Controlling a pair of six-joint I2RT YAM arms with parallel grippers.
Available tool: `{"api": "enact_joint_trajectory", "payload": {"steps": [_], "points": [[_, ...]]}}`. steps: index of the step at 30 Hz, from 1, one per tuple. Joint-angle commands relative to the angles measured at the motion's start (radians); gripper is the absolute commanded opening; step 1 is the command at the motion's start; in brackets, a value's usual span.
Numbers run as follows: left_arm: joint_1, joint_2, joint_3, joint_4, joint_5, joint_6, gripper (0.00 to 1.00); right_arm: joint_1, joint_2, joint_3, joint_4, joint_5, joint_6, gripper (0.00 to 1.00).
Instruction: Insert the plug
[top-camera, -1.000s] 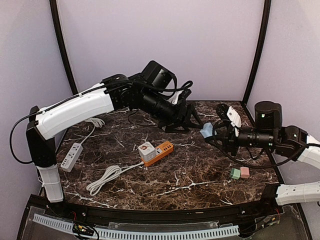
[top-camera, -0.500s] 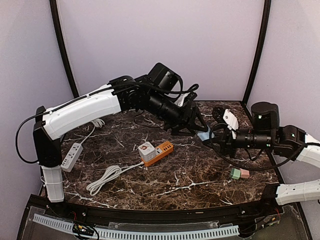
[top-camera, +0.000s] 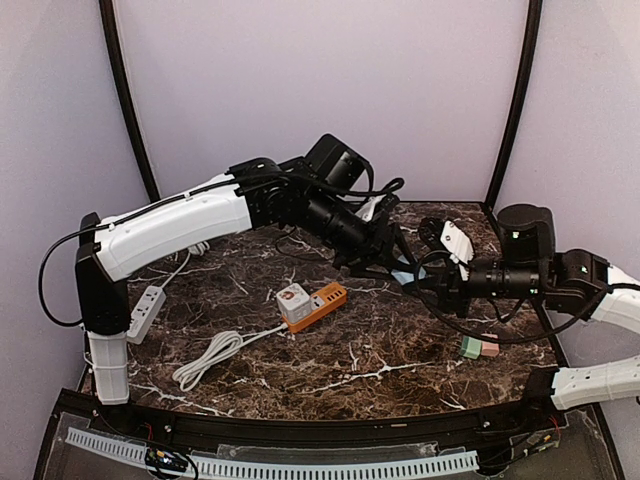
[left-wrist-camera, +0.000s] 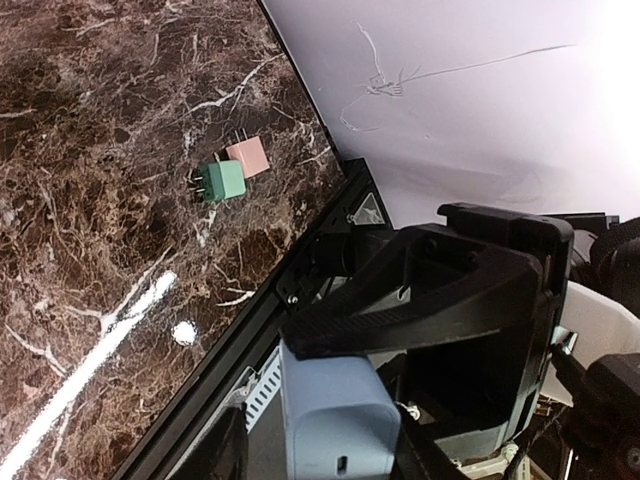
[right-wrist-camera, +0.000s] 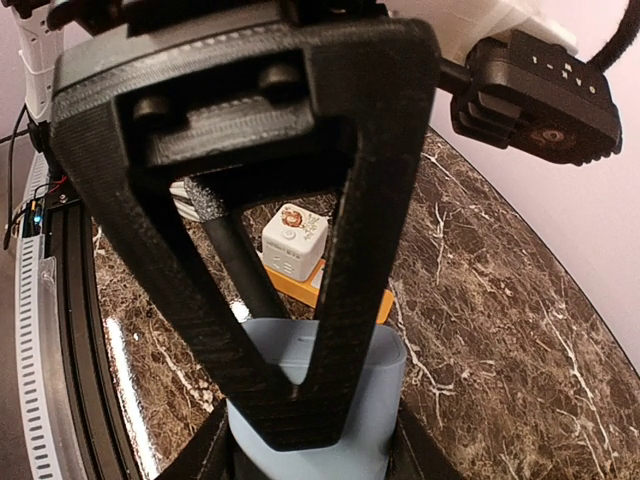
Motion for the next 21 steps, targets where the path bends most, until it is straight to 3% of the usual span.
{"api": "enact_joint_trajectory", "payload": {"steps": [1, 21], "points": [[-0.005, 0.004, 0.024, 0.001, 0.014, -0.008, 0.45, 0.017, 0.002, 0.031, 0.013, 0.016, -0.015, 0.0], [-0.006, 0.025, 0.026, -0.001, 0.042, -0.026, 0.34, 0.033, 0.021, 0.048, -0.014, 0.057, -0.043, 0.0]]}}
